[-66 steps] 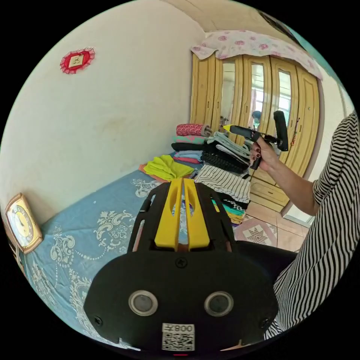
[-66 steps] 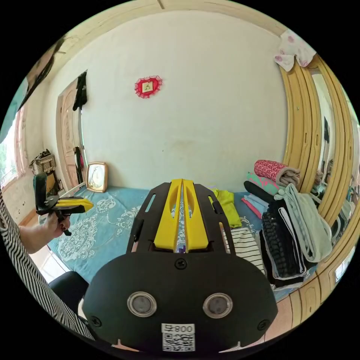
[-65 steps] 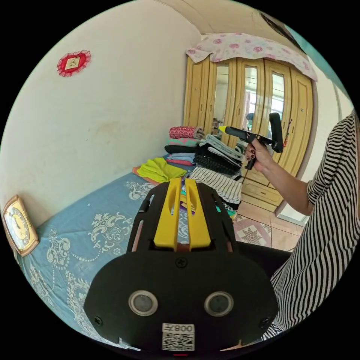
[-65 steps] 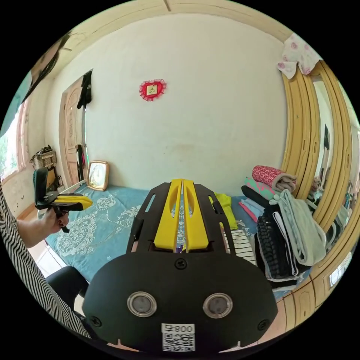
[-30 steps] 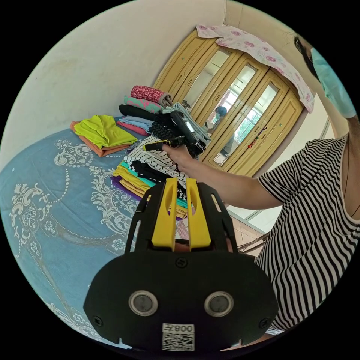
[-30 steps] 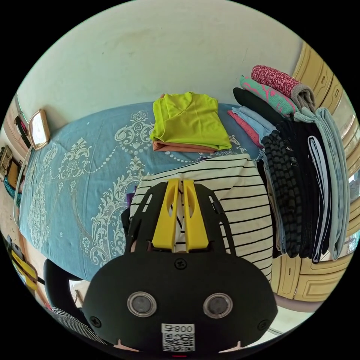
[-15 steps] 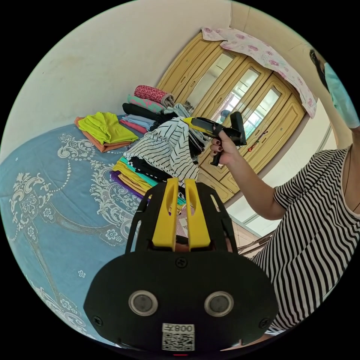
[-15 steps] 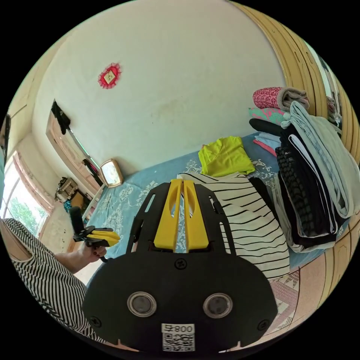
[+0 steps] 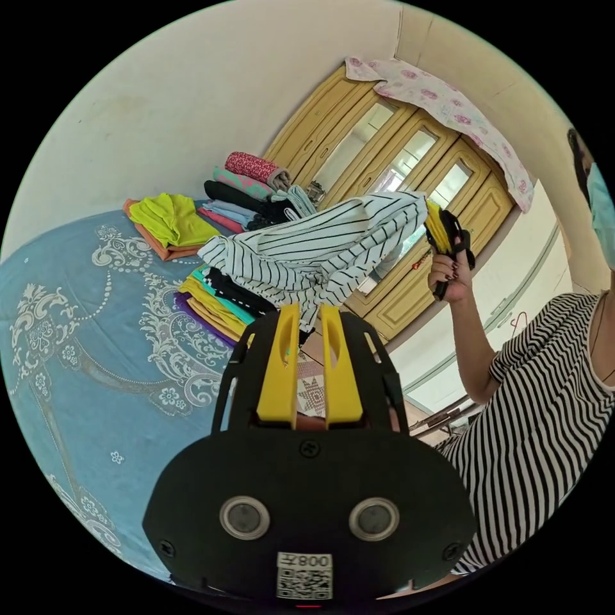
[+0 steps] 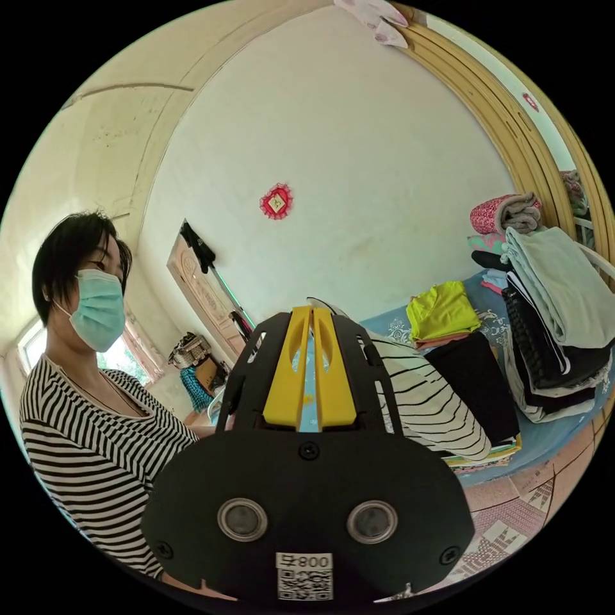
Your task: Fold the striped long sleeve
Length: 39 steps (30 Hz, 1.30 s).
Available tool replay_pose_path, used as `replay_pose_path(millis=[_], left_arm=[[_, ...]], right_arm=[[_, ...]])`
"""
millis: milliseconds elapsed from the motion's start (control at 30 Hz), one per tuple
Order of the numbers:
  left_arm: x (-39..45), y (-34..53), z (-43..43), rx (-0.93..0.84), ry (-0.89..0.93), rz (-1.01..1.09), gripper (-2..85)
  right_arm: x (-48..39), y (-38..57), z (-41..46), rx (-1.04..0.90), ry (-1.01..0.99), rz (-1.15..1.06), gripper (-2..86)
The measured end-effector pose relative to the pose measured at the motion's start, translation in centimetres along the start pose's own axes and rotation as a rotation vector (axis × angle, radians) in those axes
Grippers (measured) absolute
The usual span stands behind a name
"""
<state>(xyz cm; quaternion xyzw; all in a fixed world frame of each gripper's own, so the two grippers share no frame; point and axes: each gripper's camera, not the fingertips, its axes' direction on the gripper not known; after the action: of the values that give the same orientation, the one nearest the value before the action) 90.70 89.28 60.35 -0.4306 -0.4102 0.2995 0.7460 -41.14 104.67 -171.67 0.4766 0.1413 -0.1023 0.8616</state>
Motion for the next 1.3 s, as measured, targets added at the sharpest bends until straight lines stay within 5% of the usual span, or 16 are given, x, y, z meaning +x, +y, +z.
replay_pose_path(millis=[633, 967, 1300], left_arm=[[-20.0, 0.7, 9.1, 0.052, 0.396, -0.617, 12.3], [-22.6, 4.0, 8.3, 0.064, 0.443, -0.621, 3.3], [-21.0, 11.8, -3.3, 0.243, 0.540, -0.544, 1.1]], right_arm=[[8.4, 0.9, -12.8, 0.059, -0.049, 0.037, 0.3], [11.3, -0.8, -15.0, 0.060, -0.072, 0.043, 0.2], [10.6, -4.3, -16.6, 0.125, -0.124, -0.016, 0.2]])
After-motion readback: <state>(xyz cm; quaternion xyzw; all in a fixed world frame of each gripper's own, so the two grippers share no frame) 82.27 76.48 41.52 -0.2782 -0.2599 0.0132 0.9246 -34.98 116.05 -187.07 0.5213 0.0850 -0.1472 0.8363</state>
